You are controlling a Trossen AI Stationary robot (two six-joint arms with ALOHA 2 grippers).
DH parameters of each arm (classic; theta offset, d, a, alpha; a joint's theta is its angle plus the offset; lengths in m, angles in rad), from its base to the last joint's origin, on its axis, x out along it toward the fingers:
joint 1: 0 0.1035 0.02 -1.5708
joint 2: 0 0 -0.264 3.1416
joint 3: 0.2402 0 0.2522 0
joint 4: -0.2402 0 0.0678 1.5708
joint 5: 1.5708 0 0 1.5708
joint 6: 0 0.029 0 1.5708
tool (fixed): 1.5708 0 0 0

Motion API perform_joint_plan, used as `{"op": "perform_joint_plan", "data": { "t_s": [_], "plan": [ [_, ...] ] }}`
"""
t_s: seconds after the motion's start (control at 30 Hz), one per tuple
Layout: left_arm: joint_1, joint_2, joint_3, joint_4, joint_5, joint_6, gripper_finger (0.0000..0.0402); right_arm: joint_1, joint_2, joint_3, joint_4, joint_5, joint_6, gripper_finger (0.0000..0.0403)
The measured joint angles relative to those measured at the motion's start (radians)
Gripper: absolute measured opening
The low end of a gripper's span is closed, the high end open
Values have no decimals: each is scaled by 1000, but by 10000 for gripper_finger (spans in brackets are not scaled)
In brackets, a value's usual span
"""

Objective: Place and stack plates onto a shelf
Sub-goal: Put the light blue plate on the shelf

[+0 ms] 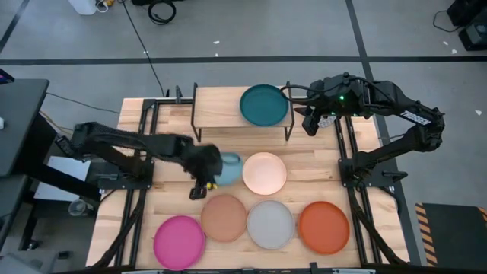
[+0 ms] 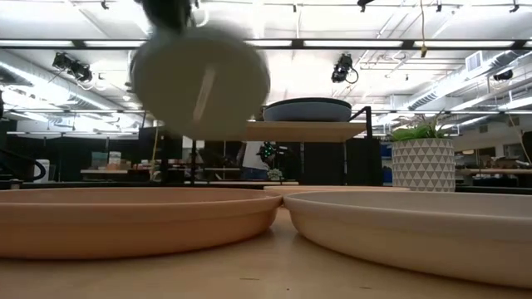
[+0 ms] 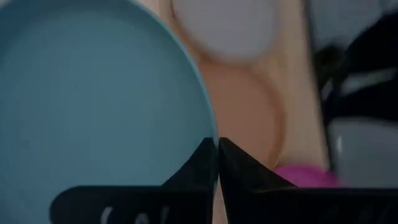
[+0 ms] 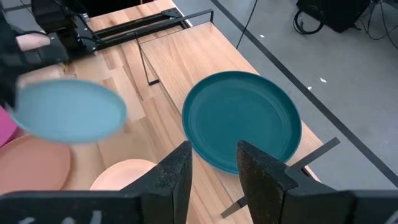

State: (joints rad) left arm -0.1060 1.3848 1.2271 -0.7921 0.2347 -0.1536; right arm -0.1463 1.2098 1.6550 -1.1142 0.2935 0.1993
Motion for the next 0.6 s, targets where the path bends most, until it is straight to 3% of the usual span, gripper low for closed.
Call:
{"op": "perform_joint_plan", "data": {
  "t_s": [0.17, 0.37, 0.6],
  "plan": [
    [62, -112, 166, -5, -42, -20, 14, 0, 0, 0, 14, 0, 0, 132],
    [172, -124, 293, -157, -304, 120, 14, 0, -1, 0, 44, 0, 0, 132],
    [371, -13, 294, -315, -319, 272, 14, 0, -1, 0, 62, 0, 0, 132]
  ]
}}
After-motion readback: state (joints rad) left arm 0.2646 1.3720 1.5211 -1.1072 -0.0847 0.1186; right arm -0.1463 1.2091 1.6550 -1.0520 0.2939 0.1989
